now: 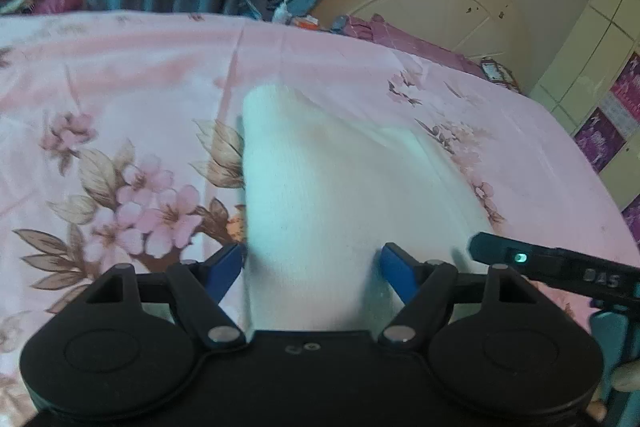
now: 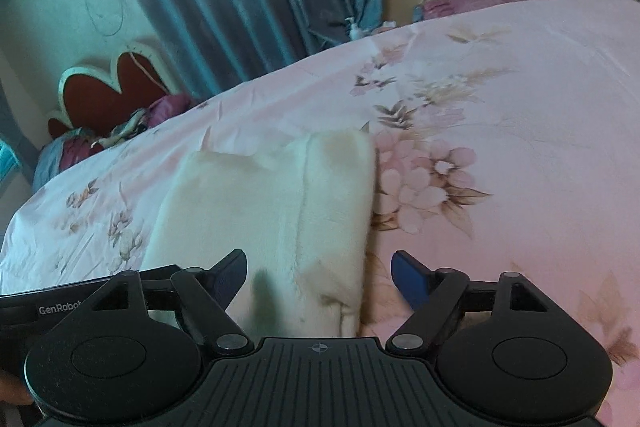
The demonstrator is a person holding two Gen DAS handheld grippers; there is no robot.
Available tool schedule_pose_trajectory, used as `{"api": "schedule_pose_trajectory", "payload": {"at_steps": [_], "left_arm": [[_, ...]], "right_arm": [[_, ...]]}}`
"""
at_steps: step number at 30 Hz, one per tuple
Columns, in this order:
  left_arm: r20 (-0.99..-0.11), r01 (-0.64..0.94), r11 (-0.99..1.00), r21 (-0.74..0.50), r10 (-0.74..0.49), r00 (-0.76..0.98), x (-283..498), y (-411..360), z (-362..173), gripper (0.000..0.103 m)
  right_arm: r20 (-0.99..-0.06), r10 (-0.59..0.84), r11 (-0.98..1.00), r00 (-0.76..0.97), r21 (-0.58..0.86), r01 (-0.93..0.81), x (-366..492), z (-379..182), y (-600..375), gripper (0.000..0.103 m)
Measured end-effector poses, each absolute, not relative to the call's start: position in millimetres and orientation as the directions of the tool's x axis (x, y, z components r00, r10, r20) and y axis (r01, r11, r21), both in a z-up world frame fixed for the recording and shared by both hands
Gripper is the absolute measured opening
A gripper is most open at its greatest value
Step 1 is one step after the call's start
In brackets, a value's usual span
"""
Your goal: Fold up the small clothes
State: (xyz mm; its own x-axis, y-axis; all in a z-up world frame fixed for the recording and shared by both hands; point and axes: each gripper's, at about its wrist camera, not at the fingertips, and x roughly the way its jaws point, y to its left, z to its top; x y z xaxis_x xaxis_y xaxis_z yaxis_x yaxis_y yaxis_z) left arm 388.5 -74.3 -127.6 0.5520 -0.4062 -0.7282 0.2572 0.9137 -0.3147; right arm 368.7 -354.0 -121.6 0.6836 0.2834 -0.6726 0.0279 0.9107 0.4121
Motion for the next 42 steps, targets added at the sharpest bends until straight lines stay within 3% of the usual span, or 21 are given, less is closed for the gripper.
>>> {"api": "schedule_pose_trajectory", "payload": {"at_steps": [6,7,8,9,13,17,21,30,42], "left_arm": [[-0.714,0.259,0.878,-0.403,-0.478,0.511,400.7,-68.4,-145.4,0.078],[-0.708,0.27,0.873,-0.405,-0.487,0.511,400.6,-68.7,-146.4,0.077],[-0.705,0.281,0.869,-0.407,-0.495,0.508,400.1,-69.5,-146.8,0.076],[-0.703,0.283,0.865,-0.414,-0.501,0.505,399.5,-69.5,-146.7,0.074],[-0.689,0.274,0.857,-0.436,-0.514,0.511,397.3,-69.6,-145.5,0.055],[-0.686,0.288,0.87,-0.4,-0.493,0.536,393.1,-74.0,-137.6,0.041],[-0.686,0.324,0.879,-0.349,-0.475,0.551,388.8,-80.3,-122.2,0.033],[-0.658,0.373,0.878,-0.301,-0.474,0.585,369.2,-71.6,-85.1,0.033],[-0.631,0.384,0.874,-0.299,-0.483,0.607,342.4,32.9,-53.5,0.033]], "right_arm": [[-0.649,0.363,0.847,0.669,0.529,0.054,379.9,-150.3,-364.2,0.078],[-0.639,0.382,0.836,0.668,0.547,0.045,380.3,-151.6,-364.2,0.075],[-0.632,0.406,0.825,0.66,0.565,0.034,381.3,-152.0,-363.8,0.06],[-0.626,0.431,0.808,0.651,0.589,0.032,382.0,-152.2,-363.7,0.055],[-0.627,0.439,0.813,0.644,0.582,0.013,382.5,-151.3,-365.2,0.049],[-0.627,0.436,0.811,0.645,0.585,0.02,382.4,-145.0,-357.4,0.033],[-0.614,0.432,0.817,0.66,0.576,0.002,379.2,-132.8,-352.9,0.032],[-0.569,0.46,0.804,0.682,0.592,-0.049,369.5,-96.1,-327.1,0.032],[-0.543,0.462,0.806,0.701,0.587,-0.077,345.4,-59.8,-214.3,0.032]]}}
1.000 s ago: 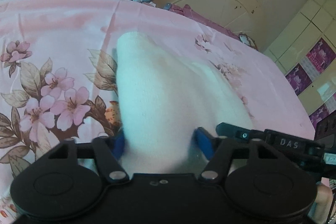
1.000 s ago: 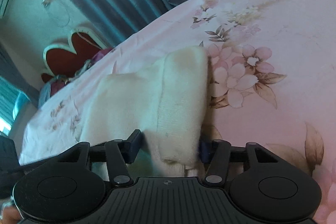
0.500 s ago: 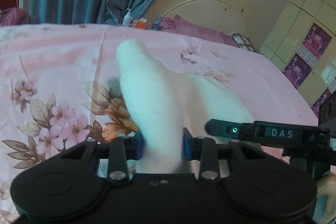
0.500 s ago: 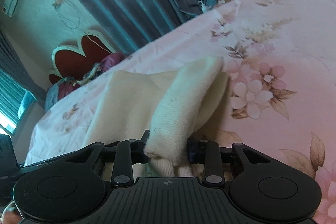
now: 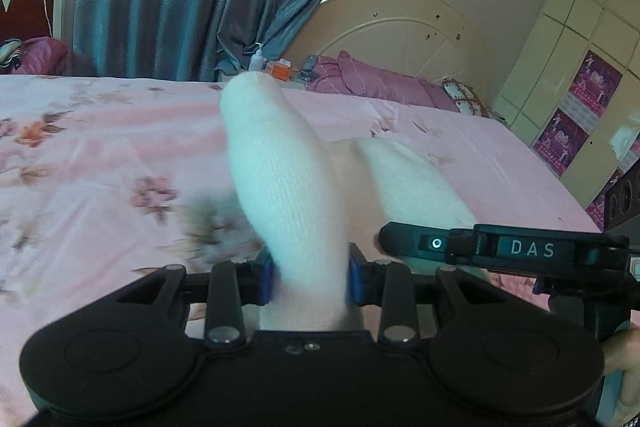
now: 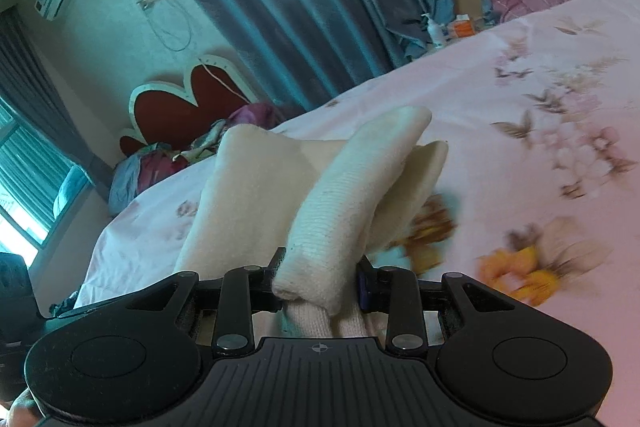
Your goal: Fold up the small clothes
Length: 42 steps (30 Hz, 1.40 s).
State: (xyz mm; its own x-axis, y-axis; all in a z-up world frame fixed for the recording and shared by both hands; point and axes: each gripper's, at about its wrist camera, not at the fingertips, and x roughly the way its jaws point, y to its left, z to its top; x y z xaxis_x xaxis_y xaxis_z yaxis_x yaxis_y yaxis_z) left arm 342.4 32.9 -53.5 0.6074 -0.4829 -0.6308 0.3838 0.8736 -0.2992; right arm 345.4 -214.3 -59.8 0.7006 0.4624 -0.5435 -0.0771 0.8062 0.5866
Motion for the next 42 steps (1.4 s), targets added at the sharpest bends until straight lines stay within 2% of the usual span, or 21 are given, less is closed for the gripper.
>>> {"api": "schedule_pose_trajectory", "payload": {"at_steps": [7,14,29,32,36,42], "left_arm": [[-0.62,0.391,0.861,-0.325,-0.506,0.6,340.1,126.3,-48.6,0.033],[-0.633,0.34,0.888,-0.309,-0.459,0.623,349.8,195.4,-49.8,0.033],[-0.666,0.203,0.931,-0.303,-0.359,0.654,402.2,251.0,-94.6,0.034],[-0.691,0.168,0.939,-0.299,-0.334,0.641,407.2,259.3,-114.6,0.039],[-0.694,0.137,0.945,-0.296,-0.311,0.649,408.6,267.1,-128.7,0.062],[-0.698,0.106,0.936,-0.335,-0.322,0.639,409.7,276.7,-120.1,0.066]], "right_arm": [[-0.548,0.439,0.815,0.712,0.576,-0.059,336.7,-49.6,-112.6,0.032],[-0.538,0.473,0.803,0.698,0.589,-0.09,354.6,-52.9,-32.1,0.032],[-0.582,0.514,0.803,0.631,0.585,-0.115,431.0,-102.2,16.9,0.032],[-0.611,0.503,0.816,0.611,0.568,-0.104,441.2,-118.5,16.4,0.032],[-0.633,0.507,0.811,0.585,0.58,-0.075,444.0,-139.1,9.0,0.033],[-0.625,0.517,0.808,0.584,0.583,-0.091,447.9,-128.0,0.0,0.037]]}}
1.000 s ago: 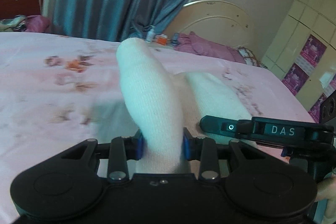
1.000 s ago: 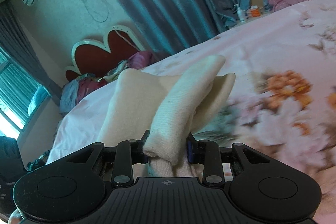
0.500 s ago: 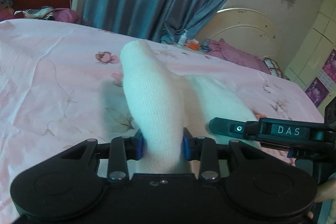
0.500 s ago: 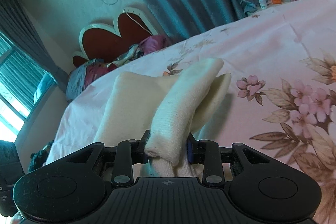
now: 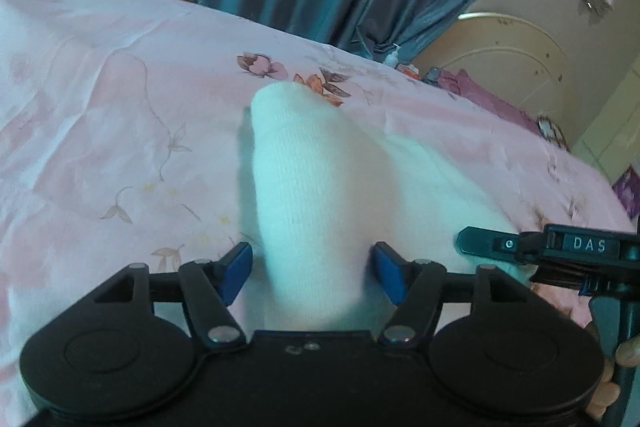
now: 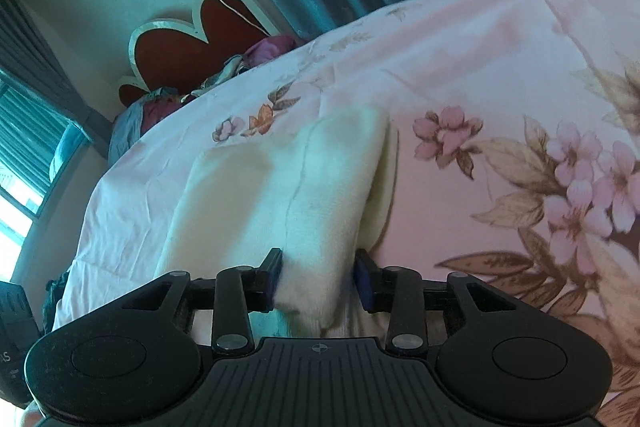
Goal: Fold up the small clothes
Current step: 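Open both grippers to release the sweater edge onto the bundle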
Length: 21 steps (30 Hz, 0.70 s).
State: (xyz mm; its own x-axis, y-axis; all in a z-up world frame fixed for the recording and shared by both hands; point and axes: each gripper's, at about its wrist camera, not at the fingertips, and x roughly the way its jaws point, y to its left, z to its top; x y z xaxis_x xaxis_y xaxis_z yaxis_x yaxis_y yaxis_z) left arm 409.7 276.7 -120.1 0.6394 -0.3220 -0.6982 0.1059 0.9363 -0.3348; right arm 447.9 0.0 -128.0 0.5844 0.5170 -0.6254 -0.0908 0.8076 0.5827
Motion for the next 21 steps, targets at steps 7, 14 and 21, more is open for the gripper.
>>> {"api": "schedule_pose_trajectory", "payload": {"at_steps": [7,14,21], "left_arm": [[-0.659,0.064,0.942,-0.328,-0.277,0.699,422.2,278.1,-105.9,0.061],[-0.704,0.016,0.969,-0.248,-0.192,0.683,446.9,268.1,-125.0,0.072],[-0.706,-0.003,0.976,-0.22,-0.157,0.691,433.3,266.6,-110.6,0.069]], "right_arm": [[-0.618,0.417,0.88,0.666,0.457,-0.127,448.0,-114.8,8.7,0.053],[-0.681,0.305,0.932,0.665,0.358,-0.061,475.7,-134.4,25.0,0.042],[-0.66,0.337,0.907,0.672,0.419,-0.044,463.3,-120.3,8.8,0.042]]}}
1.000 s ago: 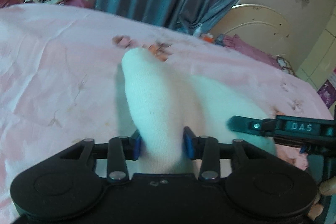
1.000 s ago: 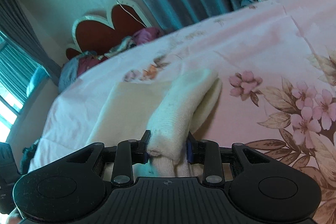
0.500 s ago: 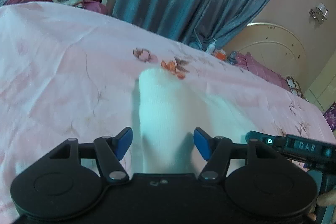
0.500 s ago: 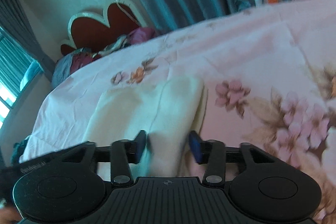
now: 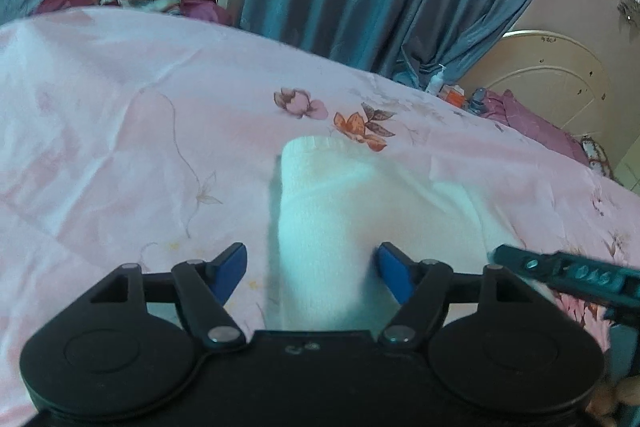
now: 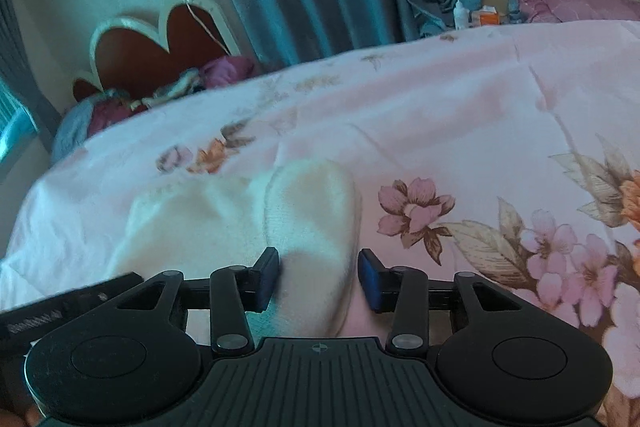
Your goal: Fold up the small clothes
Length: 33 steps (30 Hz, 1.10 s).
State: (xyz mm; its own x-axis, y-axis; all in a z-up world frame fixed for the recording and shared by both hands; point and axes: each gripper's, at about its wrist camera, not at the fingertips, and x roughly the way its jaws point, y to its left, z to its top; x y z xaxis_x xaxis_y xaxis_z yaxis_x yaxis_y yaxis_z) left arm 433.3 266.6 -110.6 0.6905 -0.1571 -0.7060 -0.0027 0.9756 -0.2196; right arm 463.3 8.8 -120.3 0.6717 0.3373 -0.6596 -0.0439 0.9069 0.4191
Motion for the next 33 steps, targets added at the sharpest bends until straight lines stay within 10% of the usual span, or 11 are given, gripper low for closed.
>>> {"api": "schedule_pose_trajectory", "payload": {"at_steps": [33], "left_arm": [[-0.781,0.072,0.984,-0.164,-0.175,0.6,315.5,262.8,-113.7,0.083]], "right_arm": [[-0.775,0.157,0.984,0.612,0.172,-0.036,317.3,-129.6,37.4,0.042]]}}
